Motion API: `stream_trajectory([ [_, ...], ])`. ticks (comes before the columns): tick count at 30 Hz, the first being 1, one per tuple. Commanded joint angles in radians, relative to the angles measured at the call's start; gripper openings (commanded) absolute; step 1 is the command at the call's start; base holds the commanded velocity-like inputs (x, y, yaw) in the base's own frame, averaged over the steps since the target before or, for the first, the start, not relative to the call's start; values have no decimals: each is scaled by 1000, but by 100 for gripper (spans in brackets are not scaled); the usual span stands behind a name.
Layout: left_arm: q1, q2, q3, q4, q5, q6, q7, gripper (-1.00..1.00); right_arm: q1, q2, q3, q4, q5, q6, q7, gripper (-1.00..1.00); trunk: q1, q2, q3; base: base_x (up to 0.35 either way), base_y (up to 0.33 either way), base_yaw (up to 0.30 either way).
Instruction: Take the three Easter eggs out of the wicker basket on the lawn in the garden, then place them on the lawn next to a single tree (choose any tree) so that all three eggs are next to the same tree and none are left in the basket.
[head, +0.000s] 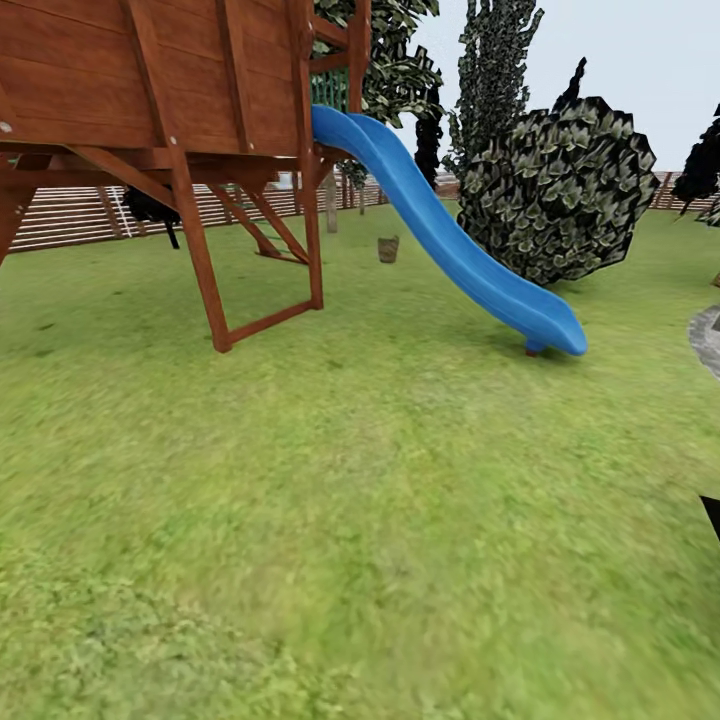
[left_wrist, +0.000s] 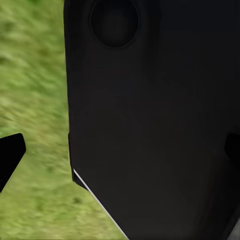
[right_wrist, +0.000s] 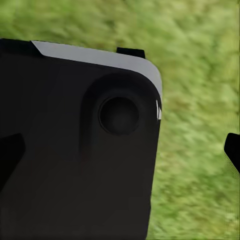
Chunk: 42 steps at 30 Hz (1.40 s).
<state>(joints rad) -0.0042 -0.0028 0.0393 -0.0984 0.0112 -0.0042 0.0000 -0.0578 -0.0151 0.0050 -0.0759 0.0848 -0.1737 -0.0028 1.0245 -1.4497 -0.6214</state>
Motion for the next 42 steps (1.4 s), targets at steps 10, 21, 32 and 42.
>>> stream_trajectory([
  [10,0,0,4,0,2,0,0,100,-1,0,0,1,9,-3,0,100,1,0,-1,327,94,-198],
  [21,0,0,4,0,1,0,0,100,-1,0,0,0,8,-3,0,100,1,0,-1,327,94,-54],
  [32,0,0,4,0,1,0,0,100,-1,-1,-2,1,9,-3,0,100,1,0,-1,327,94,0],
  [42,0,0,4,0,1,0,0,100,-1,-1,-2,1,9,-3,0,100,1,0,-1,327,94,0],
])
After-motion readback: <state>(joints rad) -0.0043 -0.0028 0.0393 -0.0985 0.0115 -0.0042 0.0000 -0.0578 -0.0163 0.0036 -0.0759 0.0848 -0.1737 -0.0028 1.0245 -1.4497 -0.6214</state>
